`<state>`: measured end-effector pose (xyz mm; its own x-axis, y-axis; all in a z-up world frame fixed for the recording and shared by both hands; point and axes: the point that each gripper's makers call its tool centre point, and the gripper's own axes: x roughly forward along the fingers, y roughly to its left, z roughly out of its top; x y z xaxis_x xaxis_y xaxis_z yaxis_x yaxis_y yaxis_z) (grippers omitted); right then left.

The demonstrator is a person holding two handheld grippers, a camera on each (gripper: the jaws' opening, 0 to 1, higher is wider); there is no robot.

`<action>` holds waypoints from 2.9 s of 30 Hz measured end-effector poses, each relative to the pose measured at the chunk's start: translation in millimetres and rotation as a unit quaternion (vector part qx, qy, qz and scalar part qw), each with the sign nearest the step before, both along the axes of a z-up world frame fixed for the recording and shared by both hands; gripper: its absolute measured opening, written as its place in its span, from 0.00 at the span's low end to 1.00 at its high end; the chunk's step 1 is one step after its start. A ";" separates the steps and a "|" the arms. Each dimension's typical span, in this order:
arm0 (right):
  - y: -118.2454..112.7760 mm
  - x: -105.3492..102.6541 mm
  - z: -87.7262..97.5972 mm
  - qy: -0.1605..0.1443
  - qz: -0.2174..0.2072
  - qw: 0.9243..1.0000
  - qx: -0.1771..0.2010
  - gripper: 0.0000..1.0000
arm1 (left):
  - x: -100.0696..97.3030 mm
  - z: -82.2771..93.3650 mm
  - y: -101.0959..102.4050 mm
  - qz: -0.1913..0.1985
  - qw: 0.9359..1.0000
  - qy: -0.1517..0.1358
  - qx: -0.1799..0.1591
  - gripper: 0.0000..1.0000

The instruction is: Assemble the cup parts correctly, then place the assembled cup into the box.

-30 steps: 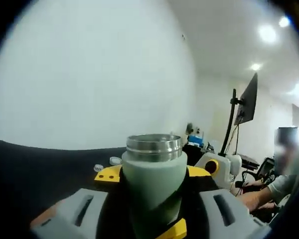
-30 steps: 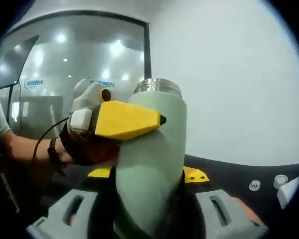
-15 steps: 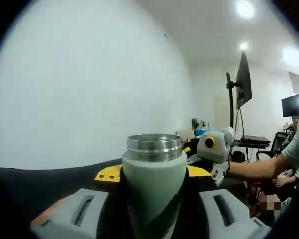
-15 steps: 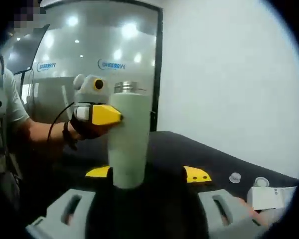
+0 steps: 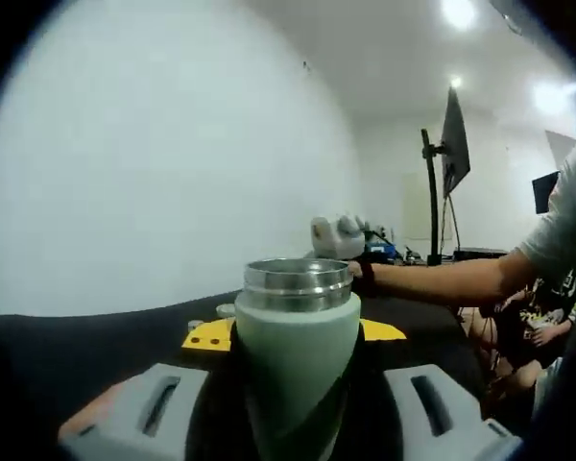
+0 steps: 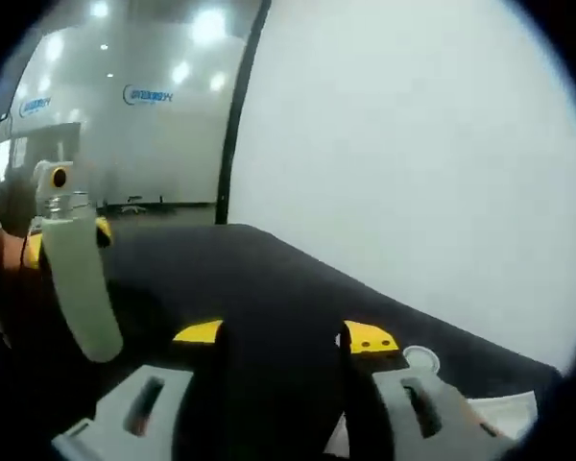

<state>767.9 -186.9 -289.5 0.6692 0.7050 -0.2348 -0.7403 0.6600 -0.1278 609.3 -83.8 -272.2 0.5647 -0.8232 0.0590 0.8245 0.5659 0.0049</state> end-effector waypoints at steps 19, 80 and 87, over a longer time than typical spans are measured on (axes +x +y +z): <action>1.5 90.9 -49.8 0.070 -0.083 0.991 -0.079 0.48 | -17.6 -10.3 -37.6 -0.058 0.998 -0.002 -0.026 0.42; 25.5 37.5 24.6 0.179 -0.049 0.970 0.155 0.22 | 8.9 55.4 58.0 -0.015 0.998 0.000 -0.068 0.47; 15.9 17.0 59.9 0.274 -0.008 0.894 0.355 0.21 | 14.8 57.0 50.5 -0.003 0.998 -0.009 -0.056 0.39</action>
<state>784.9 -170.9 -229.6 0.6022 0.7979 -0.0277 -0.5533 0.4422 0.7059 624.1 -33.3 -215.2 0.5583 -0.8139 0.1611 0.8279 0.5592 -0.0441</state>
